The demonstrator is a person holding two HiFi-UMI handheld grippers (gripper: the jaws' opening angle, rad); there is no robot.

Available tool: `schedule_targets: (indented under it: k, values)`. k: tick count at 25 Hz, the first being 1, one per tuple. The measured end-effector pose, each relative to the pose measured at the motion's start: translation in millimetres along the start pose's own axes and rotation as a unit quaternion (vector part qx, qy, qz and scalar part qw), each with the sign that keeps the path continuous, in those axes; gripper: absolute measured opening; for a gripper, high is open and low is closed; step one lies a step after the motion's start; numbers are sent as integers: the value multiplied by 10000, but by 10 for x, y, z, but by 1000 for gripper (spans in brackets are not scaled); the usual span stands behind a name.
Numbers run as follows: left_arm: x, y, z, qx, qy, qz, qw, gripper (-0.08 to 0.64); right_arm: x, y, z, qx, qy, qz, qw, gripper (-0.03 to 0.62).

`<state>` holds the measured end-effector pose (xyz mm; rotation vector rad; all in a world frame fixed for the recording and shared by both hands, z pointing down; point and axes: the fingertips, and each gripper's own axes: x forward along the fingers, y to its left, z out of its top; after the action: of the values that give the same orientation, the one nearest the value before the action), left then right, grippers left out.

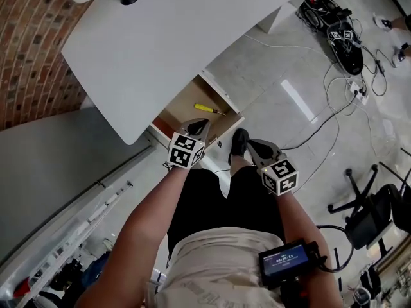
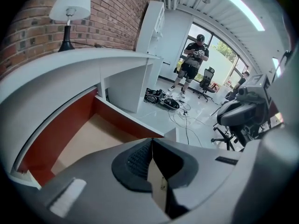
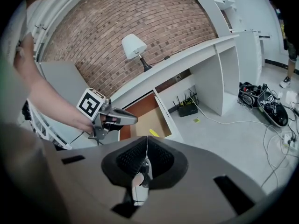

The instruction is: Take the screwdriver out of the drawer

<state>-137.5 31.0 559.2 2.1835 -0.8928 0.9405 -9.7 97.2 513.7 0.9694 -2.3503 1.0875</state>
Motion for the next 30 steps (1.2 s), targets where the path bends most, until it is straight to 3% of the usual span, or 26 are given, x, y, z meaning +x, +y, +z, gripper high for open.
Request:
schedule_targets:
  k: [6, 12, 14, 16, 22, 30]
  values:
    - [407, 176, -466, 665, 789, -115, 9946, 9, 42, -66, -277, 232, 111, -136, 9996, 7]
    - [720, 277, -940, 1167, 1713, -403, 9774, 16, -35, -171, -480, 516, 87, -353, 9980, 7]
    - [833, 270, -1081, 1235, 1944, -539, 9716, 81, -54, -229, -550, 644, 75, -430, 9970, 7]
    - [930, 239, -1191, 1278, 2146, -650, 9661, 92, -82, -291, -610, 769, 63, -498, 9958, 7]
    - [1187, 247, -1337, 1316, 2345, -808, 9598, 92, -124, -353, -773, 941, 62, -639, 9935, 8]
    - [1513, 210, -1156, 1256, 2224, -1401, 9566, 92, -118, -356, -950, 1122, 104, -731, 9909, 6]
